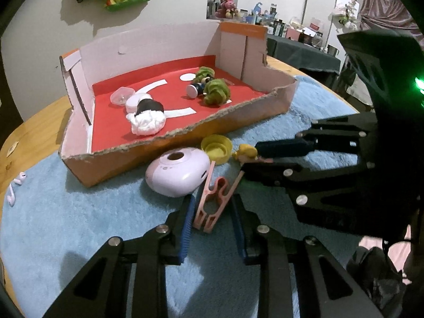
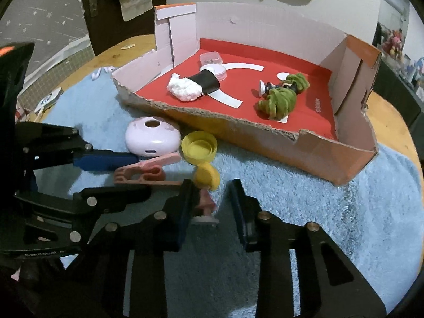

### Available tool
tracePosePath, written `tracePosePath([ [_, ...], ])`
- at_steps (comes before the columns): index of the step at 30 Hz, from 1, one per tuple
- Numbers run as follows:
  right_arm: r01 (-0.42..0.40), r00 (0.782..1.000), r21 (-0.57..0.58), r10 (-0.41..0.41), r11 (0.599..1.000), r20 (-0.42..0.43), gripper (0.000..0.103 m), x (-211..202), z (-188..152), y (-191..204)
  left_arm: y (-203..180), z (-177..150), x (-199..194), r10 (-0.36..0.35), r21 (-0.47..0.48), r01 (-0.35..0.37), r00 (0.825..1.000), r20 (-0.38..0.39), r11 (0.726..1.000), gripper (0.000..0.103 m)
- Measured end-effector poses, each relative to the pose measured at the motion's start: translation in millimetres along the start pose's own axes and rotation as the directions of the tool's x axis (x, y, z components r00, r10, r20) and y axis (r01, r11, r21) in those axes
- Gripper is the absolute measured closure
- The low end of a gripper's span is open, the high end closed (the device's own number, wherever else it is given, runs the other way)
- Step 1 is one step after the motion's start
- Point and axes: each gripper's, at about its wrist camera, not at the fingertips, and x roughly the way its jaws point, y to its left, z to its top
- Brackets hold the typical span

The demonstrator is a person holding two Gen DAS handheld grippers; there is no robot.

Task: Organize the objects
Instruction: 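Grasp pink clothespin with left tool while right tool grasps yellow-haired figurine, then lift and carry clothespin with left tool while right tool carries figurine over the box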

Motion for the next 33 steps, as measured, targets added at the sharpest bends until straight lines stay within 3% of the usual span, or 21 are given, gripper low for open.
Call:
tracePosePath([
  [13, -0.037, 0.999, 0.013, 0.037, 0.999, 0.036, 0.083, -4.8, -3.1, -1.0, -10.6, 0.4, 2.7, 0.029, 0.049, -0.029, 1.0, 0.004, 0.998, 0.076],
  [21, -0.069, 0.994, 0.024, 0.067, 0.997, 0.081, 0.083, -21.7, -3.0, 3.6, -2.7, -1.4, -10.3, -0.004, -0.008, 0.004, 0.999, 0.037, 1.0, 0.076],
  [33, -0.119, 0.987, 0.064, 0.111, 0.991, 0.112, 0.083, -31.1, -2.8, -1.5, 15.4, 4.1, -27.4, 0.007, -0.093, 0.002, 0.995, 0.095, 0.996, 0.076],
])
